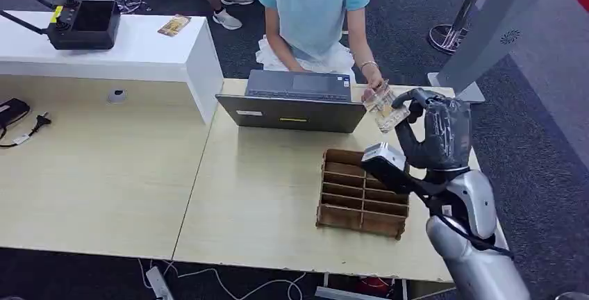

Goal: Pass the card to the sensor for recognition and then transmit it.

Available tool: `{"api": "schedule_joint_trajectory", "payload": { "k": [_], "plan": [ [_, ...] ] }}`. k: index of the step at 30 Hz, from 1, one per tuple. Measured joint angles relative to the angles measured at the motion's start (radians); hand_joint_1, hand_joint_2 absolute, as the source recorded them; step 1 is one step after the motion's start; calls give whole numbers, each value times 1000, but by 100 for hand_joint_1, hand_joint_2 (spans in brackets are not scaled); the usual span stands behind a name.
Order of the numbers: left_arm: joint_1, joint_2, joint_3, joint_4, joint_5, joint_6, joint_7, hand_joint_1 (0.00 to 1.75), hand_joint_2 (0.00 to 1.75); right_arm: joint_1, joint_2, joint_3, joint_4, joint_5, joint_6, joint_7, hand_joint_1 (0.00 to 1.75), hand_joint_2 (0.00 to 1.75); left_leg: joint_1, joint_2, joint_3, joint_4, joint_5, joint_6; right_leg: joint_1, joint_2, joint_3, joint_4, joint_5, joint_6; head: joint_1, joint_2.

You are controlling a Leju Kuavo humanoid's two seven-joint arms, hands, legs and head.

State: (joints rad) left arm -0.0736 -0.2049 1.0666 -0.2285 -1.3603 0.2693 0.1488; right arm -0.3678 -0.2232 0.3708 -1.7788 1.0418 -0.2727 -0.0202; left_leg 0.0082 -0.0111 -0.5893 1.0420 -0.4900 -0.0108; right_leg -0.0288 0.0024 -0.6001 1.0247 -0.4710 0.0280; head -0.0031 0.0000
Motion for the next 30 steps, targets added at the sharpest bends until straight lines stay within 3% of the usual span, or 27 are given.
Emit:
{"api": "schedule_joint_trajectory", "payload": {
  "k": [13,30],
  "plan": [
    [-3,0,0,0,-18,-9,-4,0,0,-329,6,69,247,-69,129,78,175,175,0,0,0,0,1,0,0,0,0,0,1,0,0,0],
    [-5,0,-7,0,-52,-18,-3,0,0,-644,95,91,722,-156,206,168,175,175,0,0,0,0,2,0,0,0,0,0,1,0,0,0]
  ]
}}
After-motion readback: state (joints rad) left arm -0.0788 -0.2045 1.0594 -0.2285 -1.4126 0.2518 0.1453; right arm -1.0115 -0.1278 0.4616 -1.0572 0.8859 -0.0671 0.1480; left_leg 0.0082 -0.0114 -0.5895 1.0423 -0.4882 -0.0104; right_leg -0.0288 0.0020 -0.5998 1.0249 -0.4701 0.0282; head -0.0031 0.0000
